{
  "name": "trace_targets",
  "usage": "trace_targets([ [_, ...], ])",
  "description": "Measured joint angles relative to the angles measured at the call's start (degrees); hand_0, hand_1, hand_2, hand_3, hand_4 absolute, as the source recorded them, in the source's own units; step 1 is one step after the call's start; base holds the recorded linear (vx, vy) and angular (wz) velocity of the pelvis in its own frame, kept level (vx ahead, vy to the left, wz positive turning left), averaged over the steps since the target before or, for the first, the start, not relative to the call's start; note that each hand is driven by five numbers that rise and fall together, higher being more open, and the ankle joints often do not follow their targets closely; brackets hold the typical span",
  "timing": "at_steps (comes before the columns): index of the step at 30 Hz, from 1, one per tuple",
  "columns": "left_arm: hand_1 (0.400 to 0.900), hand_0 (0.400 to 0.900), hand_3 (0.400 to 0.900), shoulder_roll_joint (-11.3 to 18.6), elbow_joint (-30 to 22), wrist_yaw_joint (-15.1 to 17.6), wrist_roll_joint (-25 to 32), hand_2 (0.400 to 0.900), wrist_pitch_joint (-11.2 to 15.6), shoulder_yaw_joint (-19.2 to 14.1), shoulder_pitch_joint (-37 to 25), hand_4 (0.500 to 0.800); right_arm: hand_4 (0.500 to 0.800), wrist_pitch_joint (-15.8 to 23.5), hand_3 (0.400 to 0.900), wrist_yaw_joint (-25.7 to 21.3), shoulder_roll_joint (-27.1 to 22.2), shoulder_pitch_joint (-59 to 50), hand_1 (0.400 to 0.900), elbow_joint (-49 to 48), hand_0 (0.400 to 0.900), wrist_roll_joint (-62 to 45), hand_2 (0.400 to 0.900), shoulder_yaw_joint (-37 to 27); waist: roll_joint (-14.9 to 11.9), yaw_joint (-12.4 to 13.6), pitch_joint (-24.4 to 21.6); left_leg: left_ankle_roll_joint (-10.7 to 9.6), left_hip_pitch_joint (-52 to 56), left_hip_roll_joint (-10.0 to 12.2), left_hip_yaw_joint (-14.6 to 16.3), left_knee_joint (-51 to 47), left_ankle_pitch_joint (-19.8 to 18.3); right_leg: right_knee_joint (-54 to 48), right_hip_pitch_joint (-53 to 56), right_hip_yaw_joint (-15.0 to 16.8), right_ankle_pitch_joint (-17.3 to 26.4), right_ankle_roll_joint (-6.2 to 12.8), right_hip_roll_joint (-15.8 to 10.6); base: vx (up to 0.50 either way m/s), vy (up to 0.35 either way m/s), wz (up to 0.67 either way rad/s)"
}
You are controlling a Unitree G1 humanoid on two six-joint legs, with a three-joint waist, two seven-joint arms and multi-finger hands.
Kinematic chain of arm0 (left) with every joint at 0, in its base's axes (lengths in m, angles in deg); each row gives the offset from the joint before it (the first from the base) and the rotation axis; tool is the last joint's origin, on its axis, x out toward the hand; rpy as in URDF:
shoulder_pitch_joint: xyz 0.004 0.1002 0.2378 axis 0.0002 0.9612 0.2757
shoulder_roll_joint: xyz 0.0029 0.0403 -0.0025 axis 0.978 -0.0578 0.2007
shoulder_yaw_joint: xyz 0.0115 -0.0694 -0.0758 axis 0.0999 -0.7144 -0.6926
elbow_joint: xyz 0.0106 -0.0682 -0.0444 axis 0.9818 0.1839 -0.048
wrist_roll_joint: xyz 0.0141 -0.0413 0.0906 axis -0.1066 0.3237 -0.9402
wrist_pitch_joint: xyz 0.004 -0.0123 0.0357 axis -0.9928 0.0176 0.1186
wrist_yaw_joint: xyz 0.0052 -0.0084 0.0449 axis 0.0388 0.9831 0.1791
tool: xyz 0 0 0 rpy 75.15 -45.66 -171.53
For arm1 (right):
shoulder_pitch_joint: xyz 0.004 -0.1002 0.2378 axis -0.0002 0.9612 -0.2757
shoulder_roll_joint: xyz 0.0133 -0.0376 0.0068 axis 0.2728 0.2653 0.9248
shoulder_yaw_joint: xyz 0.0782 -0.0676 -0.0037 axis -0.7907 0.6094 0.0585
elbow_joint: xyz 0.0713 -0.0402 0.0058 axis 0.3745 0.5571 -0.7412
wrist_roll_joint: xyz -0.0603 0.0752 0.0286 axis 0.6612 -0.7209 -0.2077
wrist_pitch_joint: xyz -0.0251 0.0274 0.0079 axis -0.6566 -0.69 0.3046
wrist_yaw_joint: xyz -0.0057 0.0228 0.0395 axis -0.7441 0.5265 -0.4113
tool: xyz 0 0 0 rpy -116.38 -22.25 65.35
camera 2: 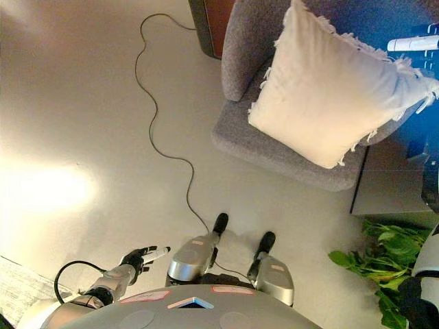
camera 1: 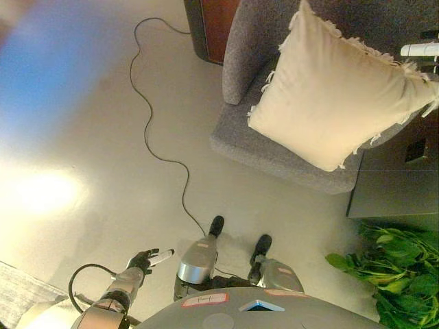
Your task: Pick up the pillow and put it on the sofa.
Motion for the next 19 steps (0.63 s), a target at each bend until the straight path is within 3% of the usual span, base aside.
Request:
trace_targets([
  [5, 0.9, 0.9, 0.9, 0.07, 0.03, -0.29, -0.02, 0.9, -2.21, 0.0, 0.22, 0.8, 0.8, -0.3, 0.9, -0.07, -0.15, -0.03, 0.9, 0.0, 0.9, 0.13, 0.9, 0.64, -1.9, -0.07, -0.92, 0.4, 1.0, 0.01, 1.3, 0.0, -0.22, 0.01, 0.43, 1.23, 0.03, 0.02, -0.05, 0.01, 0.014, -0.07],
  [13, 0.9, 0.9, 0.9, 0.28, 0.2, -1.29, -0.07, 0.9, -2.34, -0.01, 0.4, 0.8, 0.8, -0.71, 0.9, -0.44, -1.05, 0.72, 0.9, -0.26, 0.9, 1.01, 0.9, 1.95, -3.18, -1.62, -3.26, 0.76, 2.24, 0.11, 2.85, -0.01, -0.8, 0.01, 0.97, 2.75, 0.07, 0.09, -0.07, 0.02, 0.04, -0.14],
  [15, 0.9, 0.9, 0.9, 0.4, 0.2, -1.39, -0.07, 0.9, -2.36, -0.02, 0.53, 0.8, 0.8, 0.53, 0.9, -0.45, -1.24, 3.36, 0.9, -0.83, 0.9, 1.06, 0.9, 0.29, -3.56, -1.83, -4.23, 0.83, 2.55, 0.13, 3.29, -0.01, -1.02, 0.0, 1.08, 3.15, 0.06, 0.1, -0.06, 0.0, 0.05, -0.15],
  [19, 0.9, 0.9, 0.9, 0.63, 0.24, -2.06, -0.08, 0.9, -2.68, -0.21, 0.9, 0.8, 0.8, 5.71, 0.9, -0.46, 0.23, 19.94, 0.9, -10.46, 0.9, -1.82, 0.9, -9.0, -4.79, -3.9, -6.06, 1.05, 3.55, 0.19, 4.8, -0.04, -1.61, 0.02, 1.4, 4.64, 0.07, 0.13, -0.07, 0.0, 0.05, -0.16],
])
